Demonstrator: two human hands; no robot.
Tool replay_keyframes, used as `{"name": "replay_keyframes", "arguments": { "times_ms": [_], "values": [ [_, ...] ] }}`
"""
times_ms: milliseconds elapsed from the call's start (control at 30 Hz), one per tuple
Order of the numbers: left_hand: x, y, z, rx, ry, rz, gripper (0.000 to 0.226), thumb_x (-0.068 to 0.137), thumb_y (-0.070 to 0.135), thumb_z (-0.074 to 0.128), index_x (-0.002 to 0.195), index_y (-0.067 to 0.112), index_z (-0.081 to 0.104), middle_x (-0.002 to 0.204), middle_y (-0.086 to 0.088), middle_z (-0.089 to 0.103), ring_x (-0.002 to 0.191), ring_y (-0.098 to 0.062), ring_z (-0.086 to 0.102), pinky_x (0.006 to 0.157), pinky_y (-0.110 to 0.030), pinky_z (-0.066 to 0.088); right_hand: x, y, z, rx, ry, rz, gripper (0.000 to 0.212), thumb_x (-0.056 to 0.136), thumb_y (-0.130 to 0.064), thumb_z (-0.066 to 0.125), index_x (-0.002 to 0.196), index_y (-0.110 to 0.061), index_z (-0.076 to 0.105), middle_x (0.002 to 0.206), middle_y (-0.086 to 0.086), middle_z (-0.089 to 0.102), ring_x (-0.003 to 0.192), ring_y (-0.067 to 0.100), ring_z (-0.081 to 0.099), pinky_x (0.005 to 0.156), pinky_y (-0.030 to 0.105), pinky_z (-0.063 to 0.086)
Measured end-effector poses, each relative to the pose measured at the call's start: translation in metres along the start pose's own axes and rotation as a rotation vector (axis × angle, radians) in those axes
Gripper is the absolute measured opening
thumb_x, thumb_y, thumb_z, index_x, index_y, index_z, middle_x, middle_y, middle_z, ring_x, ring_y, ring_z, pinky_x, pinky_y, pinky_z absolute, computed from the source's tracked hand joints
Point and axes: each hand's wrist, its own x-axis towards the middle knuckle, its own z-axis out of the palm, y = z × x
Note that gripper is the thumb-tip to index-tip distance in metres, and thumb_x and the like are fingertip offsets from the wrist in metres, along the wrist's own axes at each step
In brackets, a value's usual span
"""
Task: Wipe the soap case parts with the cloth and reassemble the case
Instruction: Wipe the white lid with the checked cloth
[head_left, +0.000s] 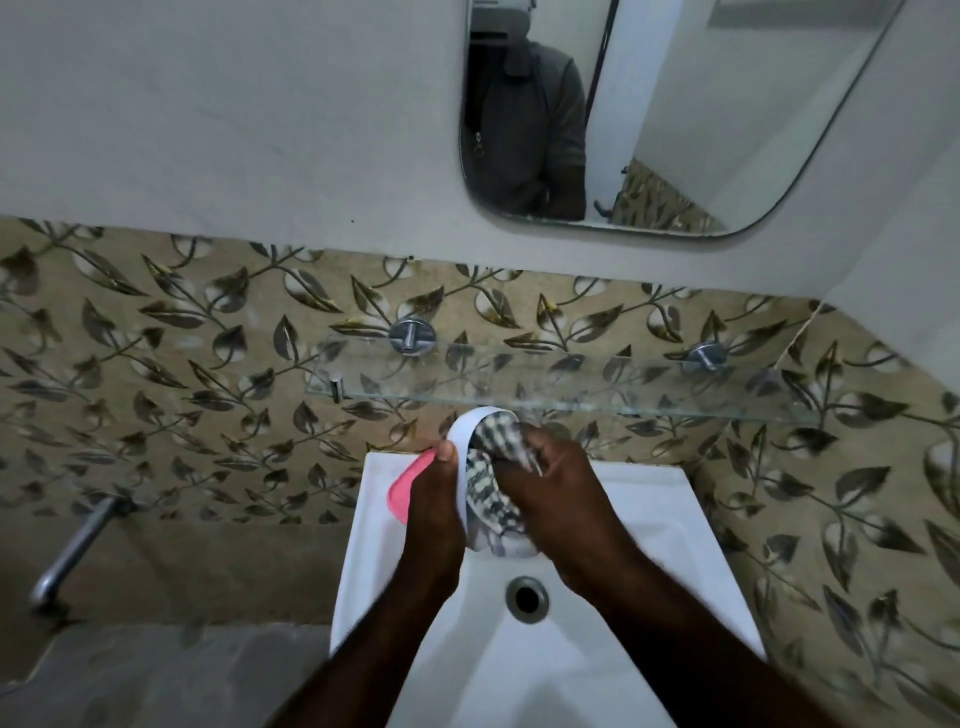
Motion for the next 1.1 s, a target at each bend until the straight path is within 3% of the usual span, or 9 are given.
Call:
{"name": "replay_keyframes", "arguments": {
  "times_ms": [100,167,300,433,667,733,900,967,1100],
  "values": [
    [-0.004,0.003,-0.001,-0.025,0.008,-0.046,0.065,0.080,0.060,0.048,0.114,0.008,0.067,0.109,-0.018,0.072,0.101,-0.027,0.070,0.083,-0.037,0.057,-0.004,0.006,-0.005,-0.467,-0.115,-0.351,0.027,0.077,-0.006,0.062,0.068,-0.032,0.057,0.072,-0.009,0.060,0.069,0.003,0.058,0.061,0.020,0.043],
    [-0.005,0.007,-0.003,-0.022,0.006,-0.088,0.069,0.073,0.062,0.048,0.113,0.009,0.068,0.107,-0.019,0.072,0.101,-0.029,0.069,0.088,-0.042,0.054,-0.006,0.013,-0.010,-0.662,-0.221,-0.474,0.013,0.074,-0.014,0.062,0.073,-0.027,0.060,0.079,-0.005,0.058,0.076,0.010,0.057,0.063,0.025,0.043],
    [-0.003,0.008,-0.004,0.056,0.057,-0.098,0.055,0.083,0.059,0.047,0.111,0.016,0.068,0.099,-0.017,0.075,0.088,-0.029,0.072,0.073,-0.039,0.058,-0.013,0.033,-0.019,-0.938,-0.341,-0.511,0.024,0.079,-0.033,0.050,0.095,-0.023,0.065,0.090,-0.002,0.057,0.085,0.018,0.056,0.063,0.031,0.045],
    [-0.007,0.006,-0.001,0.083,0.082,-0.140,0.051,0.089,0.057,0.044,0.108,0.016,0.069,0.095,-0.017,0.075,0.081,-0.029,0.074,0.064,-0.037,0.060,-0.012,0.030,-0.019,-1.127,-0.221,-0.600,0.031,0.076,-0.040,0.049,0.094,-0.023,0.067,0.084,-0.005,0.058,0.075,0.019,0.059,0.049,0.028,0.044],
    [-0.006,0.010,0.012,0.097,0.005,-0.127,0.037,0.095,0.042,0.046,0.108,0.015,0.069,0.096,-0.005,0.077,0.086,-0.018,0.073,0.071,-0.030,0.057,0.007,0.015,-0.021,-0.834,0.243,-0.454,0.043,0.061,-0.029,0.052,0.101,-0.024,0.068,0.094,-0.003,0.065,0.085,0.021,0.062,0.064,0.029,0.048],
    [-0.008,0.008,0.014,0.027,-0.006,-0.153,0.037,0.097,0.040,0.043,0.104,0.015,0.069,0.087,-0.003,0.078,0.078,-0.015,0.074,0.063,-0.027,0.058,0.000,0.017,-0.017,-0.874,0.210,-0.434,0.039,0.063,-0.031,0.050,0.098,-0.027,0.065,0.091,-0.003,0.062,0.082,0.021,0.061,0.059,0.031,0.048],
    [-0.006,0.004,0.003,0.047,0.081,-0.197,0.054,0.090,0.060,0.043,0.090,0.018,0.077,0.088,-0.019,0.075,0.073,-0.030,0.072,0.065,-0.038,0.055,-0.024,0.036,-0.015,-0.951,-0.158,-0.484,0.024,0.072,-0.024,0.062,0.096,-0.027,0.061,0.094,-0.006,0.055,0.081,0.017,0.058,0.059,0.028,0.045],
    [-0.011,-0.001,0.004,0.023,0.070,-0.209,0.053,0.093,0.055,0.042,0.084,0.018,0.079,0.081,-0.015,0.075,0.068,-0.027,0.072,0.061,-0.035,0.055,-0.025,0.036,-0.019,-1.015,-0.142,-0.512,0.026,0.070,-0.026,0.057,0.095,-0.028,0.060,0.094,-0.006,0.059,0.079,0.016,0.059,0.056,0.024,0.043],
    [-0.012,-0.008,0.010,-0.019,0.025,-0.299,0.051,0.096,0.050,0.039,0.105,0.011,0.070,0.092,-0.014,0.075,0.080,-0.026,0.072,0.068,-0.035,0.056,-0.013,0.034,-0.023,-1.118,0.026,-0.611,0.026,0.066,-0.026,0.062,0.091,-0.020,0.067,0.090,0.000,0.065,0.078,0.024,0.064,0.051,0.026,0.044]
  ]
}}
